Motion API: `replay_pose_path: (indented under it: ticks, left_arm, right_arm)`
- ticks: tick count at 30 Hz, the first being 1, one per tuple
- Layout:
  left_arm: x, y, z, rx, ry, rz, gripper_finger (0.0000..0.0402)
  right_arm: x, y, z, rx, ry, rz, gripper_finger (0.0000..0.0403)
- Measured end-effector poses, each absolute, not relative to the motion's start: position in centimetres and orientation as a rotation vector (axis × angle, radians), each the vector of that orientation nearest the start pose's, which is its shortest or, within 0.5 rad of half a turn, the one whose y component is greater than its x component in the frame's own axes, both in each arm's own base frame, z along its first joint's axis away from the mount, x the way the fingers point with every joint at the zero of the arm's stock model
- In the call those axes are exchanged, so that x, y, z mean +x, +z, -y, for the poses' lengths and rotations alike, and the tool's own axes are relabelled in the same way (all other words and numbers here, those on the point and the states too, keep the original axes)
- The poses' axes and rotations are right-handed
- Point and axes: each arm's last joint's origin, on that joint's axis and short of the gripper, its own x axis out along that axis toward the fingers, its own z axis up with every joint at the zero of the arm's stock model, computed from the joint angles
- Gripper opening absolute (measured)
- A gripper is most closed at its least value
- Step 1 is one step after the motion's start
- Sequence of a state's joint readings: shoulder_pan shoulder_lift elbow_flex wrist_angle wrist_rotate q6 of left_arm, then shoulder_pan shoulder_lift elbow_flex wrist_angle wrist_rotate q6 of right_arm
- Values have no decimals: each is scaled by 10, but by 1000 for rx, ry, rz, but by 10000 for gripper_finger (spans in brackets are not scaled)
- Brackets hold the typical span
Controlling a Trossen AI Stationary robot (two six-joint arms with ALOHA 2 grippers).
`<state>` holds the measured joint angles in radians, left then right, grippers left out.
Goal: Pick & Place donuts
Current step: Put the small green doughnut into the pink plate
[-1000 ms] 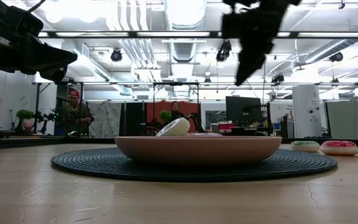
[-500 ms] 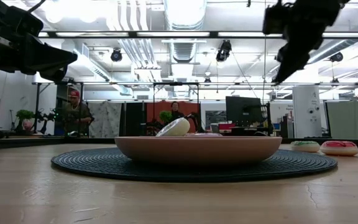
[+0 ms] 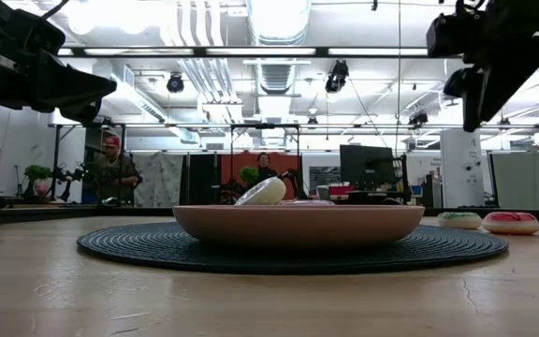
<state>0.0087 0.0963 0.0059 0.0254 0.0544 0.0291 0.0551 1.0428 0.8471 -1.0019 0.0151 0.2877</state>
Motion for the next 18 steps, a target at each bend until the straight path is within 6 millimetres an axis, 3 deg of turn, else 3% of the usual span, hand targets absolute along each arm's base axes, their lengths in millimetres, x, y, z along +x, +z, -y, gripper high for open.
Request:
replay_pose_path:
  ticks: [9,18]
  left_arm:
    - [103,160,1,27,-47,-64,0]
    - [103,160,1,27,-47,-64,0]
  right_arm:
    - [173,250,-9,123,-98,-1218,237]
    - [191,233,-4,117,-130,-1291,297]
